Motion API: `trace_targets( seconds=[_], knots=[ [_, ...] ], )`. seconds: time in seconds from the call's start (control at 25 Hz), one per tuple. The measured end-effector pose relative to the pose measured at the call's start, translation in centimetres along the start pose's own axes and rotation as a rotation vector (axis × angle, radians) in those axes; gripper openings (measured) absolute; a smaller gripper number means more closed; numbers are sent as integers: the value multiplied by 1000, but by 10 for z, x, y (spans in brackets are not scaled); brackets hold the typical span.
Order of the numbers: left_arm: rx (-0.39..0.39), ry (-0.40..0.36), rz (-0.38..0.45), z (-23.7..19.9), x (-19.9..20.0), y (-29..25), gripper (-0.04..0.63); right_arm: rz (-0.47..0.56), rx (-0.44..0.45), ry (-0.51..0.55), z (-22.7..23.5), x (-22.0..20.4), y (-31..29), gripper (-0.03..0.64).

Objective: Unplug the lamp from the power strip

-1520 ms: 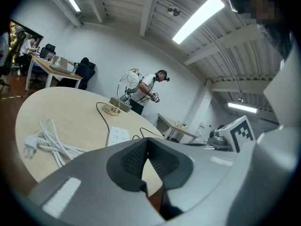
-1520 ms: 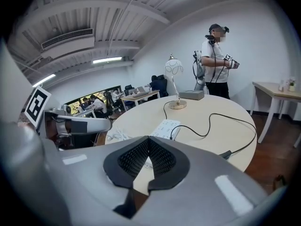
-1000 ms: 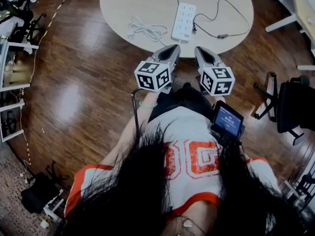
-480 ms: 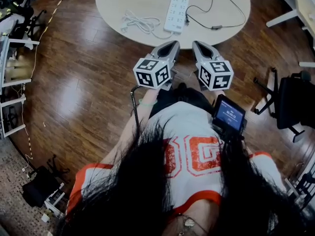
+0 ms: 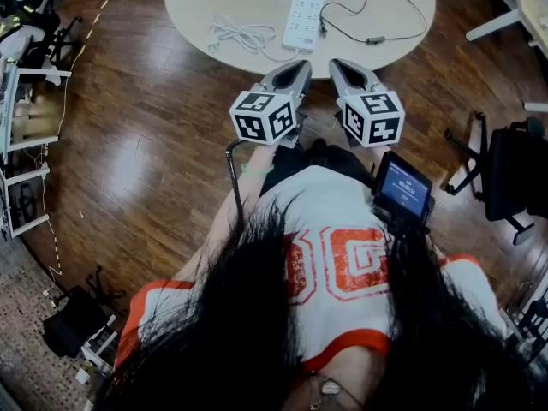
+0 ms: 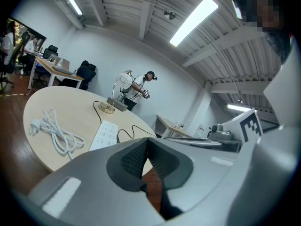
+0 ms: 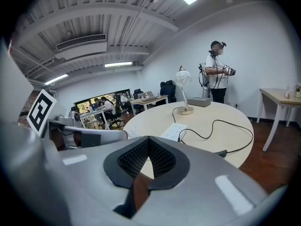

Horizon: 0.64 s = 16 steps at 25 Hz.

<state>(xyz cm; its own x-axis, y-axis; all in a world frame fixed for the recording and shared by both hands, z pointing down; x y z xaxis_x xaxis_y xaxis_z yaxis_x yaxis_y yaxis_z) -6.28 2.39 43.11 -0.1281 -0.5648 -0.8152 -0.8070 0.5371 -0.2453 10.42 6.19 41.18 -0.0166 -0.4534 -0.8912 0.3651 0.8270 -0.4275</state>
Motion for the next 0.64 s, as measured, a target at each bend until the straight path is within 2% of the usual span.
trace_targets(
  seconds=[0.64],
  knots=[
    [-15, -15, -7, 0, 2, -4, 0, 4, -24, -6, 4, 0, -1, 0]
  ],
)
Point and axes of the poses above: the fingertips, and each gripper's own axes: y backward along the fingers, z to its right, x out of its top, the point moved 10 cm from there along y, backward along the fingers, and after that the axes turned 3 degrees about y, right-handed, at the moved point
